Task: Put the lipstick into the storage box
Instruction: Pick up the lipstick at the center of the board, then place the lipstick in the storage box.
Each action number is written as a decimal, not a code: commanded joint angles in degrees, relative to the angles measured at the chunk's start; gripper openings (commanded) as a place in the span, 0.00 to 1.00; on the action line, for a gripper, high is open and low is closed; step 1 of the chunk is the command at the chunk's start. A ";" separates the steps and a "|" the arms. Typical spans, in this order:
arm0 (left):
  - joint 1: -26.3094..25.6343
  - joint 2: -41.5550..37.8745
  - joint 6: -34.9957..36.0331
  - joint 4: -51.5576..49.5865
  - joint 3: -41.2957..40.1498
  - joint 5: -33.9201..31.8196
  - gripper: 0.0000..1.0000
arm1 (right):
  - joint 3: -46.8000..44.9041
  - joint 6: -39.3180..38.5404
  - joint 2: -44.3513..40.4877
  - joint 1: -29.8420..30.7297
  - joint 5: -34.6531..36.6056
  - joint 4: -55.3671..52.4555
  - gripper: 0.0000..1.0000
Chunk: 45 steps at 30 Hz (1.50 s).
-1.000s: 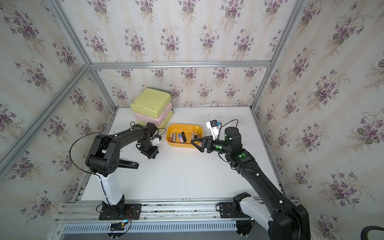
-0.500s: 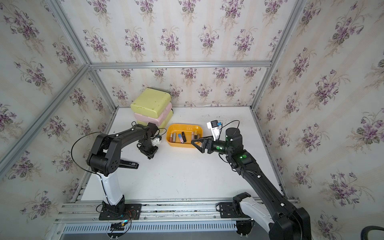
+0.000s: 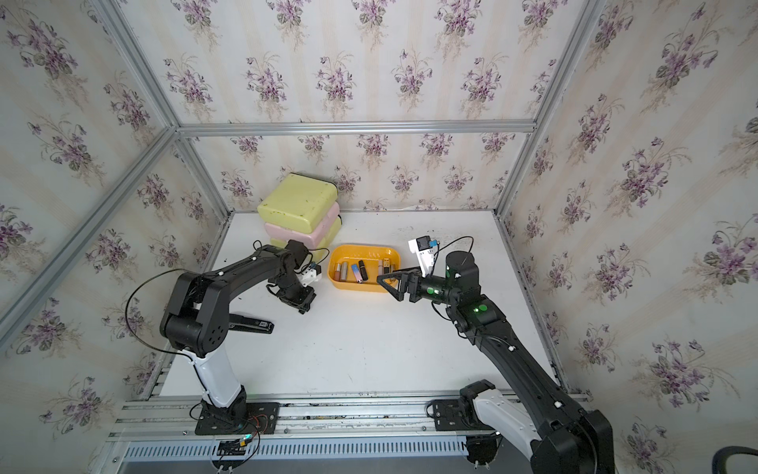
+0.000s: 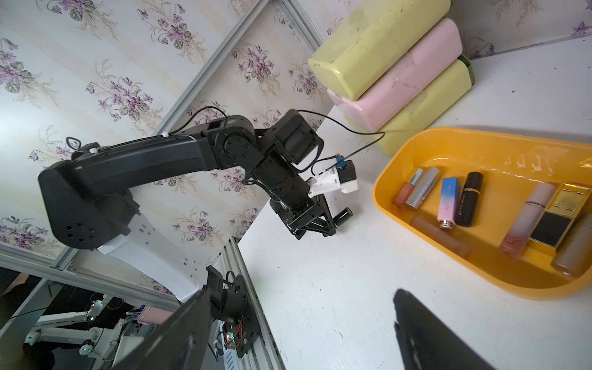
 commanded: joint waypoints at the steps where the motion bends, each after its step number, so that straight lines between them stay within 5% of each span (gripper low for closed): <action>1: 1.50 -3.37 -0.97 1.95 -0.19 11.00 0.16 | 0.19 0.97 0.94 0.01 0.86 0.98 0.92; 8: 4.13 -14.52 -8.71 12.20 -0.27 36.73 0.17 | 0.10 4.61 5.08 0.04 -1.84 5.38 0.90; 14: 3.29 -19.66 -21.53 26.29 -0.57 47.62 0.18 | 1.07 8.25 8.57 0.43 -6.03 10.87 0.88; 31: -9.24 -21.53 -32.65 40.38 -0.96 46.21 0.18 | 9.11 7.74 12.37 4.73 -7.71 14.04 0.85; 45: -12.40 -21.83 -33.45 41.29 -0.96 45.06 0.18 | 9.46 8.77 12.37 5.17 -7.38 16.09 0.67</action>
